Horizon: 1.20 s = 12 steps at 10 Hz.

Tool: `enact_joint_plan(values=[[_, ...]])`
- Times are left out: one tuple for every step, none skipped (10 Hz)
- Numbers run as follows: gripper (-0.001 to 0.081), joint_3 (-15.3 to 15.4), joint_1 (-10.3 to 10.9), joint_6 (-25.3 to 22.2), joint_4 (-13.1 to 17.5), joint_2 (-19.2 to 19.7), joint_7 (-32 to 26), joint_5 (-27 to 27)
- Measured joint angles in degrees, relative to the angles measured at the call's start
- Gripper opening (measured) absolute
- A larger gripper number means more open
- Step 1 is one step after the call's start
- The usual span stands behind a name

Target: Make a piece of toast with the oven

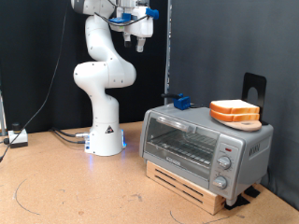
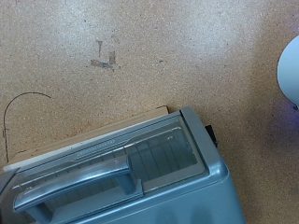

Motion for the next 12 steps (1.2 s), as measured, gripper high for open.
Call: enact_joint_plan(values=[[0.0807,0.35,0.05,1.03,0.01,-0.03,-1.30,0.00],[0.0807,0.82,0.92,3.70,-0.01,-0.12,-6.38,0.00],[0.0807,0.91,2.61,4.88,0.15,-0.17,-11.91,0.00],[0.0807,0.76,4.11,4.69,0.41,-0.15,-17.84,-0.15],[0.0807,0.11,5.06,4.53,0.57,0.17,-24.65,-0.86],[0.0807,-1.08,6.06,4.46,1.02,1.38,-30.17,-1.33],[0.0807,-0.91,5.89,4.64,0.98,1.31,-28.58,-1.00],[0.0807,-1.08,6.79,7.44,0.56,0.97,-32.17,1.11],[0.0807,-1.39,8.56,10.81,-0.02,0.52,-37.44,2.24],[0.0807,-1.41,10.47,12.92,-0.41,0.49,-42.97,2.36],[0.0807,-1.57,12.13,14.40,-0.87,0.97,-49.06,2.31],[0.0807,-2.22,13.29,16.60,-1.62,2.12,-55.82,1.95]])
